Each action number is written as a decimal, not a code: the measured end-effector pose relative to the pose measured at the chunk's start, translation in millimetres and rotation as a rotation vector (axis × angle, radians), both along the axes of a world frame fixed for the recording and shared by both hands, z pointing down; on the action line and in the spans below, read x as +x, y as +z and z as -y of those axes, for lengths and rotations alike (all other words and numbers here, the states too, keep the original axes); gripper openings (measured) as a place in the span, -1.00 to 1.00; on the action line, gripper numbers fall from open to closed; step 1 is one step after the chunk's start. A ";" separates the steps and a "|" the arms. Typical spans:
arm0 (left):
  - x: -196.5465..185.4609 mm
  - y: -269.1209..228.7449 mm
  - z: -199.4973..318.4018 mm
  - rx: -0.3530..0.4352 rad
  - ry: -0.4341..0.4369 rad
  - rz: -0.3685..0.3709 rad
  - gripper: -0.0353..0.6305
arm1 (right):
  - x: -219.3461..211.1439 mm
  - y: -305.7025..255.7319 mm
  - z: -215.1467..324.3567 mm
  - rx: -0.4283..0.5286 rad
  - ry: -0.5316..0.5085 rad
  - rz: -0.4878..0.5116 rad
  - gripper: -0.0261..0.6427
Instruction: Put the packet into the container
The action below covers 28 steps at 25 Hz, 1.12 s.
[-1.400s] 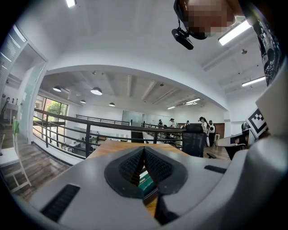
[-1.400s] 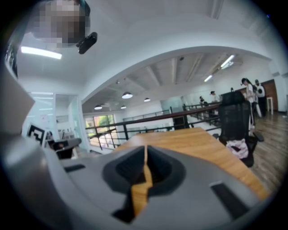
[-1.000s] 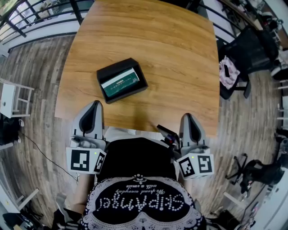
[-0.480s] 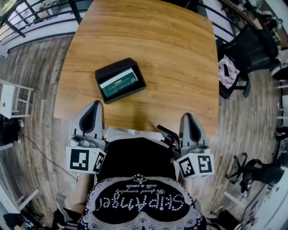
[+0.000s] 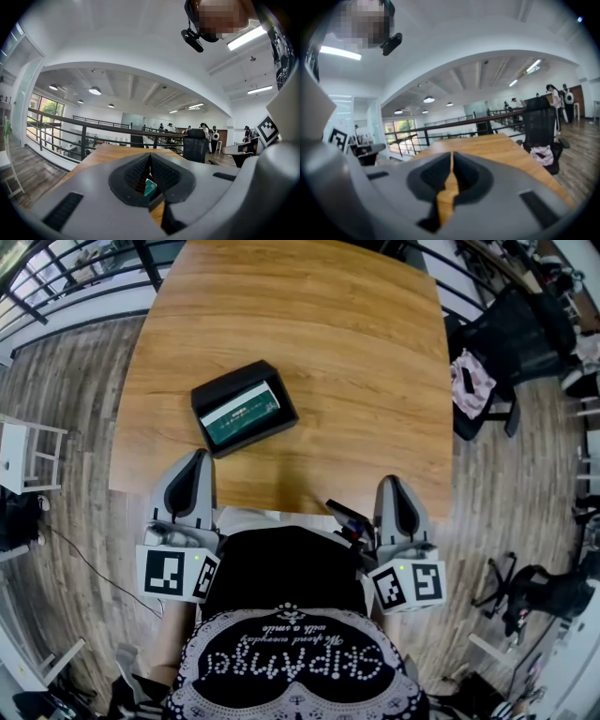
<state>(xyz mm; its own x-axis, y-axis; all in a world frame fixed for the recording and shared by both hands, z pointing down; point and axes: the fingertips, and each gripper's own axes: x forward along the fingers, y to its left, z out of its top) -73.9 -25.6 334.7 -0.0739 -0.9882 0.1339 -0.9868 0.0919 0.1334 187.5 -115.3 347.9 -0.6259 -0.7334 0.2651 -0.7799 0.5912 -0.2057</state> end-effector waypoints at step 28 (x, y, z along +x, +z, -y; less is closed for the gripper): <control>9.9 -2.0 19.1 -0.029 0.046 0.026 -0.81 | 14.5 2.9 7.5 0.005 0.050 0.012 -0.81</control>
<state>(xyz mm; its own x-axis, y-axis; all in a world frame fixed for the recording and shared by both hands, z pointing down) -63.9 -44.7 332.7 -0.0322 -0.9864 0.1609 -0.9931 0.0497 0.1061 202.0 -122.7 350.8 -0.5920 -0.7650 0.2536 -0.8057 0.5530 -0.2123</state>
